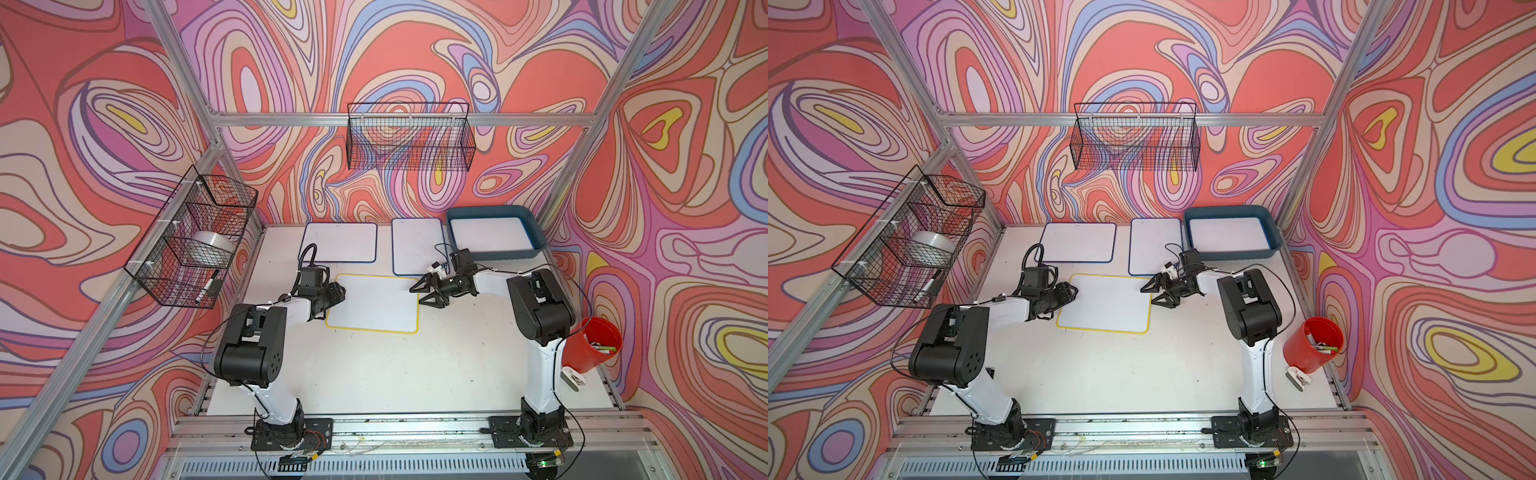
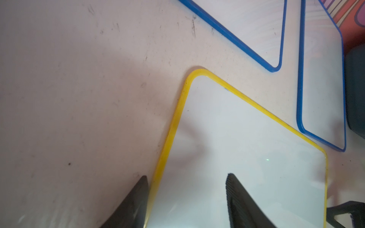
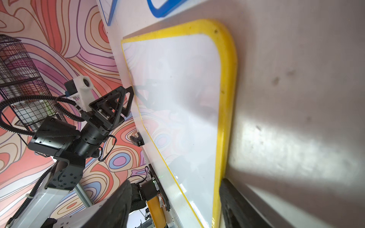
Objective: Put the whiteboard into the storage box
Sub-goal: Pick up the whiteboard at the center of the board.
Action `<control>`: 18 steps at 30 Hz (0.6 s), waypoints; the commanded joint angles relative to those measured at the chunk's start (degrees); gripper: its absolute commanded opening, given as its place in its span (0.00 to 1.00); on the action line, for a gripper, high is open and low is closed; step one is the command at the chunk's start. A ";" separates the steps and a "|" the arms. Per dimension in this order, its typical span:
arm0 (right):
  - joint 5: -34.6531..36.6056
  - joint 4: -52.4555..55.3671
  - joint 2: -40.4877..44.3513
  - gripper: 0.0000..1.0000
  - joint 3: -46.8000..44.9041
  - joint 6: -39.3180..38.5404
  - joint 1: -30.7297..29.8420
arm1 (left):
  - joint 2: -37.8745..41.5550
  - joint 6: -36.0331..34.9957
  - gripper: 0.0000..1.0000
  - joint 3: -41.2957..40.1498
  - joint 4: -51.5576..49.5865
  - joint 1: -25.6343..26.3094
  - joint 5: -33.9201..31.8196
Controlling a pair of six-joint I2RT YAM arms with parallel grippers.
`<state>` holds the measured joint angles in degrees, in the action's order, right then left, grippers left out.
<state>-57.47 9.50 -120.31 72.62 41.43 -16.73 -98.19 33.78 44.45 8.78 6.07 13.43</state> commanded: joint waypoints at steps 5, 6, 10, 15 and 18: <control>-14.95 -10.88 6.04 0.71 0.02 -0.59 -7.79 | -6.15 6.57 0.58 -5.86 -11.97 7.65 21.92; -14.75 -11.17 6.36 0.71 -0.28 -0.36 -7.74 | -5.87 6.61 0.58 -6.02 -11.94 7.65 21.87; -14.15 -12.83 6.55 0.71 -1.54 0.50 -7.72 | -4.53 6.48 0.58 -6.63 -12.25 7.65 21.73; -13.29 -15.61 6.44 0.72 -3.57 1.83 -7.79 | -1.94 6.95 0.58 -8.50 -11.90 7.73 21.77; -12.17 -16.85 6.69 0.71 -4.70 2.06 -7.75 | -0.75 7.77 0.57 -9.70 -10.99 8.14 22.09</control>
<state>-58.61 0.97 -114.56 68.38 42.48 -16.80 -95.44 35.48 39.92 12.73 6.07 12.60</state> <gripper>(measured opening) 0.716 0.578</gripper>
